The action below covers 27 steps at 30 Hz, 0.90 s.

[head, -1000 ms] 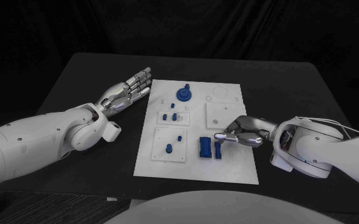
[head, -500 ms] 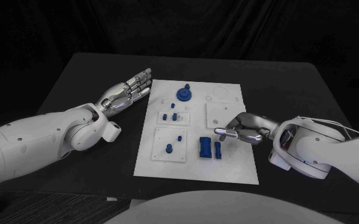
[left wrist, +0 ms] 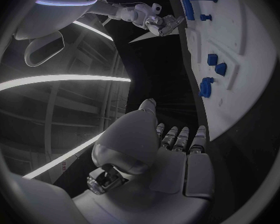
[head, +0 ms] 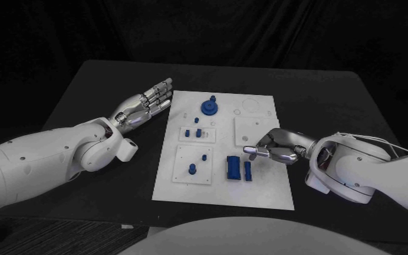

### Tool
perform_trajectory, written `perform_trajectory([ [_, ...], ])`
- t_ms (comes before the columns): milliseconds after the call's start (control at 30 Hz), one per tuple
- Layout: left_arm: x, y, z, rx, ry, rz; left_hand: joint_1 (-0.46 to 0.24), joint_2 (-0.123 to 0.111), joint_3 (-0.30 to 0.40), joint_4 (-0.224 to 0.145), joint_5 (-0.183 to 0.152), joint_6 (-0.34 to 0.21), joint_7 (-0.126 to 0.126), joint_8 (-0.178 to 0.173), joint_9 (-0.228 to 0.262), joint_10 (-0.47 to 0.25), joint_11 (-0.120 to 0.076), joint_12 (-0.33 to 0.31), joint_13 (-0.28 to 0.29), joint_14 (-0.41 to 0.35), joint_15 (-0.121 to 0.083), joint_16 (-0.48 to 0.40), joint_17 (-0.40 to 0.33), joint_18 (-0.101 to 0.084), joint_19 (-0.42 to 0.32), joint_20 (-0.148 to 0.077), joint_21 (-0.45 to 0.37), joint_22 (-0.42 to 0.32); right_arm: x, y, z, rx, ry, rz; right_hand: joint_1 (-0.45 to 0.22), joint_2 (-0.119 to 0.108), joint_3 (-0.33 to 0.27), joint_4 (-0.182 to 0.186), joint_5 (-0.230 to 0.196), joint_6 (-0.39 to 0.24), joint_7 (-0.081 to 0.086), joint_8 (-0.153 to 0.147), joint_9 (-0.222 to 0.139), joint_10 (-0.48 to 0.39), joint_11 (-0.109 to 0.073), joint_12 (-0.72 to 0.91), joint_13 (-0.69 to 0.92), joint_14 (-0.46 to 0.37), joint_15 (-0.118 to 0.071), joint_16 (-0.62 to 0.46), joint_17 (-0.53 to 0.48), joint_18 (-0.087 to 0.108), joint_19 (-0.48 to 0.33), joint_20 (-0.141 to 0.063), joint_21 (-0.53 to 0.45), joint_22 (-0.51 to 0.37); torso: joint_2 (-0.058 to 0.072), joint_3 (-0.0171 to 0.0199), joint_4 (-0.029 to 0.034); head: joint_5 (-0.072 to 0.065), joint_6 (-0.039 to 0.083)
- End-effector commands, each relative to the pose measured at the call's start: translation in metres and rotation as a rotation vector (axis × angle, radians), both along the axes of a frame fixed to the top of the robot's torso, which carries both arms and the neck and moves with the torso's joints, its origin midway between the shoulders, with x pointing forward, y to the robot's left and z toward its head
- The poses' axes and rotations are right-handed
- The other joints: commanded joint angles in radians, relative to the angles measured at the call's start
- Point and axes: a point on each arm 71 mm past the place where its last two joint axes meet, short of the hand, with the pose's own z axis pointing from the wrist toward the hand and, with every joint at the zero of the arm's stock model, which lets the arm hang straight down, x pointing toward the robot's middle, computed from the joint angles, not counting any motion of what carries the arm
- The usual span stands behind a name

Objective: Assemble the parts on the task board

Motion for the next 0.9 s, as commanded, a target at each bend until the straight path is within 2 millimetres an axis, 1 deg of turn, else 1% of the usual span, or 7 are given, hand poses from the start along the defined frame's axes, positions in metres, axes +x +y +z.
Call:
perform_trajectory([
  [33,-0.0009,-0.0019,0.0004,-0.013,-0.003,-0.012,0.011,-0.001,0.002,-0.005,0.005,0.004,0.007,0.006,0.002,0.001,0.01,-0.003,-0.002,0.0,0.005,-0.004,-0.002,0.017,0.0,0.007,-0.001,0.0,-0.0021,-0.0007,-0.0052,-0.057,0.035,0.012,0.012,0.003,-0.019,-0.002,0.005,-0.006,0.0,-0.006,-0.001,0.104,0.004,-0.005,0.264,0.076,0.002,0.006,0.109,-0.016,0.023,-0.002,-0.004,0.202,0.0,-0.0001,0.0008,0.001,0.0],
  [167,-0.0007,-0.0022,0.0004,-0.014,-0.004,-0.012,0.011,-0.001,0.002,-0.005,0.005,0.004,0.007,0.006,0.002,0.001,0.01,-0.003,-0.002,0.0,0.005,-0.004,-0.002,0.017,0.0,0.007,-0.001,0.0,-0.0027,0.0004,-0.0073,-0.07,0.038,0.018,0.017,0.004,-0.018,-0.003,0.009,-0.008,0.0,-0.008,-0.002,0.104,0.004,-0.005,0.264,0.076,0.002,0.006,0.109,-0.015,0.022,-0.002,-0.005,0.202,0.0,-0.0005,-0.0004,0.001,0.0],
  [233,-0.0007,-0.0021,0.0004,-0.014,-0.004,-0.012,0.011,0.0,0.003,-0.007,0.006,0.004,0.008,0.006,0.002,0.001,0.011,-0.003,-0.002,0.0,0.005,-0.004,-0.002,0.017,0.0,0.008,-0.001,0.0,-0.0024,0.0006,-0.008,-0.08,0.034,0.018,0.03,0.003,-0.019,-0.002,0.017,-0.02,0.001,-0.019,-0.006,0.104,0.004,-0.005,0.264,0.076,0.003,0.006,0.111,-0.015,0.022,-0.001,-0.006,0.201,0.0,-0.0006,-0.0011,0.001,0.0],
  [400,-0.0008,-0.0018,0.0003,-0.013,-0.002,-0.012,0.012,0.0,0.003,-0.007,0.007,0.003,0.009,0.006,0.002,0.001,0.011,-0.003,-0.002,0.0,0.005,-0.004,-0.002,0.017,0.0,0.008,-0.001,0.0,-0.0016,-0.0003,-0.0092,-0.1,0.027,0.011,0.04,0.003,-0.02,-0.002,0.027,-0.035,0.001,-0.03,-0.011,0.104,0.005,-0.005,0.264,0.075,0.003,0.005,0.106,-0.015,0.021,-0.001,-0.008,0.201,0.0,-0.0002,0.0008,0.0,0.0],
  [633,-0.0009,-0.0016,0.0001,-0.012,0.0,-0.013,0.012,0.0,0.003,-0.007,0.007,0.003,0.009,0.006,0.002,0.001,0.011,-0.003,-0.002,0.0,0.005,-0.004,-0.002,0.017,0.0,0.008,-0.001,0.0,-0.0021,-0.0005,-0.0105,-0.118,0.036,0.009,0.055,0.004,-0.019,-0.003,0.039,-0.043,0.002,-0.038,-0.015,0.104,0.005,-0.005,0.264,0.075,0.003,0.005,0.106,-0.014,0.02,0.0,-0.011,0.2,0.0,-0.0003,-0.0003,0.002,0.0],
  [733,-0.0009,-0.0015,0.0001,-0.012,0.0,-0.013,0.012,0.0,0.003,-0.007,0.007,0.003,0.009,0.006,0.002,0.001,0.011,-0.003,-0.002,0.0,0.005,-0.004,-0.002,0.017,0.0,0.008,-0.001,0.0,-0.0021,-0.0009,-0.0102,-0.119,0.033,0.003,0.057,0.005,-0.019,-0.002,0.04,-0.038,0.003,-0.035,-0.014,0.104,0.005,-0.005,0.264,0.075,0.003,0.006,0.107,-0.014,0.019,0.0,-0.012,0.199,0.0,-0.0004,-0.0009,0.002,0.0],
  [900,-0.001,-0.0012,0.0,-0.012,0.001,-0.012,0.012,0.0,0.005,-0.008,0.008,0.004,0.01,0.006,0.002,0.001,0.012,-0.003,-0.002,0.0,0.005,-0.004,-0.002,0.017,0.0,0.008,-0.001,0.0,-0.0017,-0.0016,-0.0071,-0.109,-0.007,-0.005,0.054,0.011,-0.024,0.001,0.036,0.008,0.008,-0.013,-0.002,0.104,0.01,-0.005,0.264,0.075,0.007,0.005,0.105,-0.013,0.018,0.002,-0.014,0.199,0.0,0.0,-0.0007,0.001,0.0],
])
